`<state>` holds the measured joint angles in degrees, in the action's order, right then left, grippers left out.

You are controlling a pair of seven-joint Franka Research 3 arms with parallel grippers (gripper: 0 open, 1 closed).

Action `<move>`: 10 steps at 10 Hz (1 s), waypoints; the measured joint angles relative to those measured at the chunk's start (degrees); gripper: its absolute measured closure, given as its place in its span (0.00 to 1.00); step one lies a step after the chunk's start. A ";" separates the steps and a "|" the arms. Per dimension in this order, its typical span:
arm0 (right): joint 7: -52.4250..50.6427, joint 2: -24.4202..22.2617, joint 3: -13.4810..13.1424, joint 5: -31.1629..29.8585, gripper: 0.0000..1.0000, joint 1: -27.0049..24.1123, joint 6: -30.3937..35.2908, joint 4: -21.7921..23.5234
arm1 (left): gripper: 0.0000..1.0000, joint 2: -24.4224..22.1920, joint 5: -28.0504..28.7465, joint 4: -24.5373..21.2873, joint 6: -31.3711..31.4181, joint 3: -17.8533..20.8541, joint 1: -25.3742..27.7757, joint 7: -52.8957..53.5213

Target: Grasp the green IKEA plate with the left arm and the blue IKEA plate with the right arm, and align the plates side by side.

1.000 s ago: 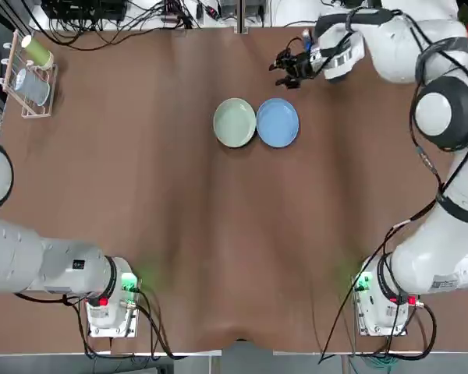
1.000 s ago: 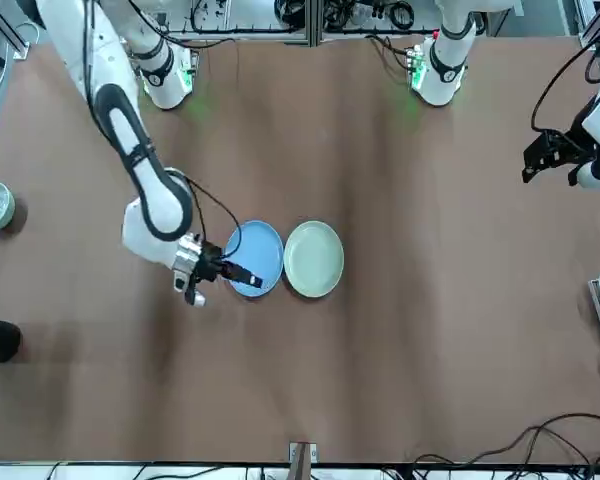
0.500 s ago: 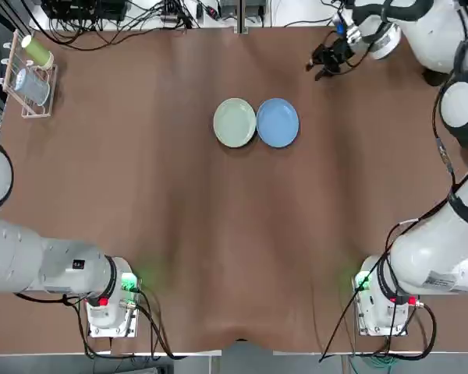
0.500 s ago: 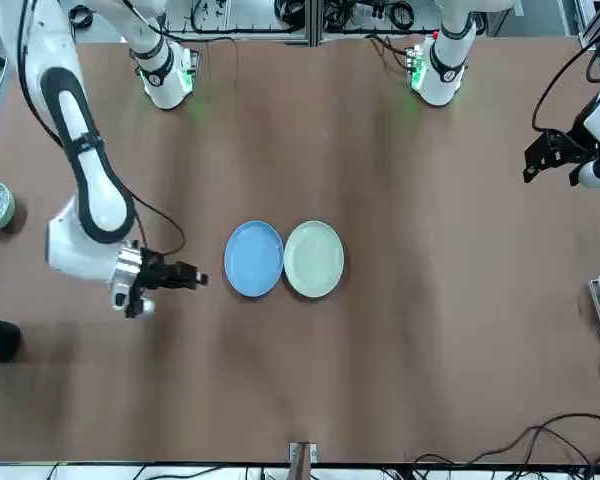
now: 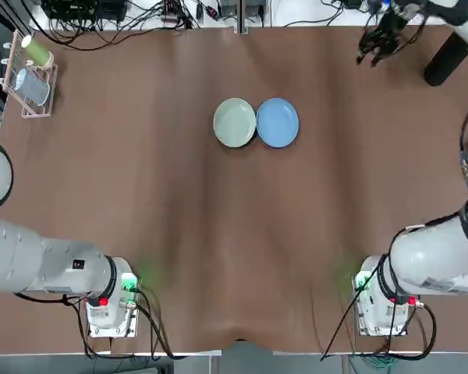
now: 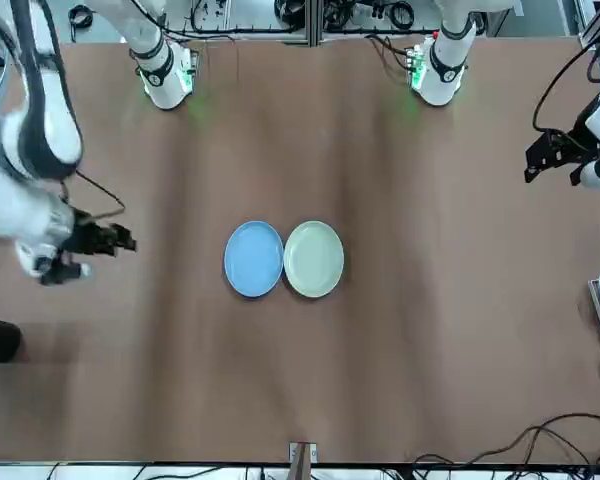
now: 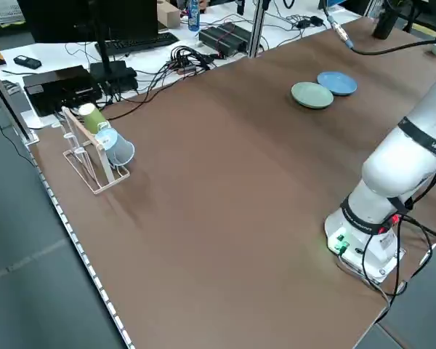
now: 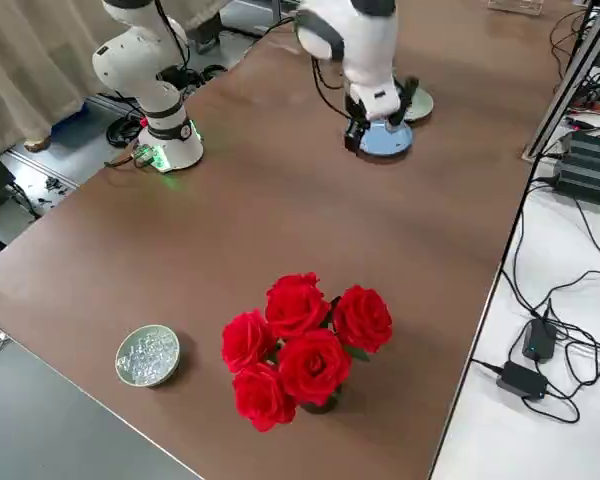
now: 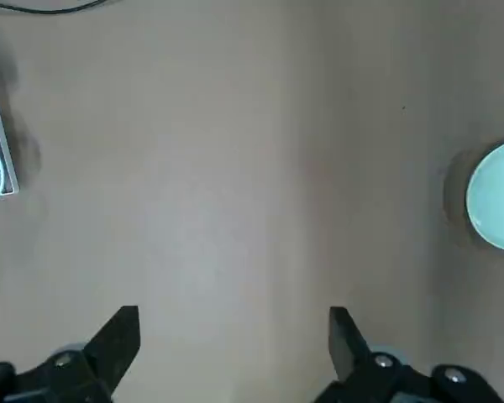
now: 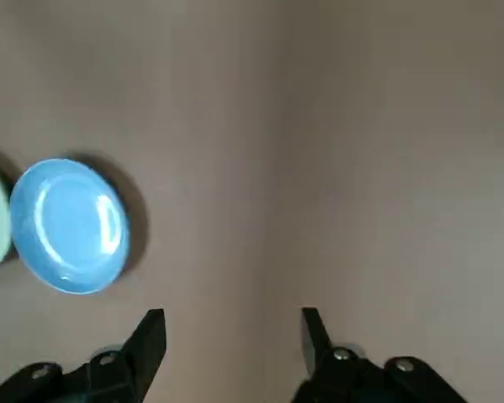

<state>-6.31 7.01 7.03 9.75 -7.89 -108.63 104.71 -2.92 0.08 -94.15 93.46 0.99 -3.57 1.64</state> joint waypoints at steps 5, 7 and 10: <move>5.92 -5.85 -2.17 -5.63 0.00 -0.18 18.63 -16.79 | 0.01 0.00 0.00 0.00 0.00 0.02 0.00 0.00; 5.92 -5.91 -3.31 -10.13 0.00 -0.26 21.41 -20.47 | 0.01 0.00 0.00 0.01 0.00 0.03 0.00 0.00; 5.93 -5.69 -3.93 -11.75 0.00 -0.25 21.93 -20.83 | 0.01 0.00 0.00 0.00 0.00 0.03 0.00 0.00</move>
<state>-0.39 1.32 3.10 -2.01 -8.15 -86.71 83.88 -2.91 0.08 -94.15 93.47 1.01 -3.56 1.64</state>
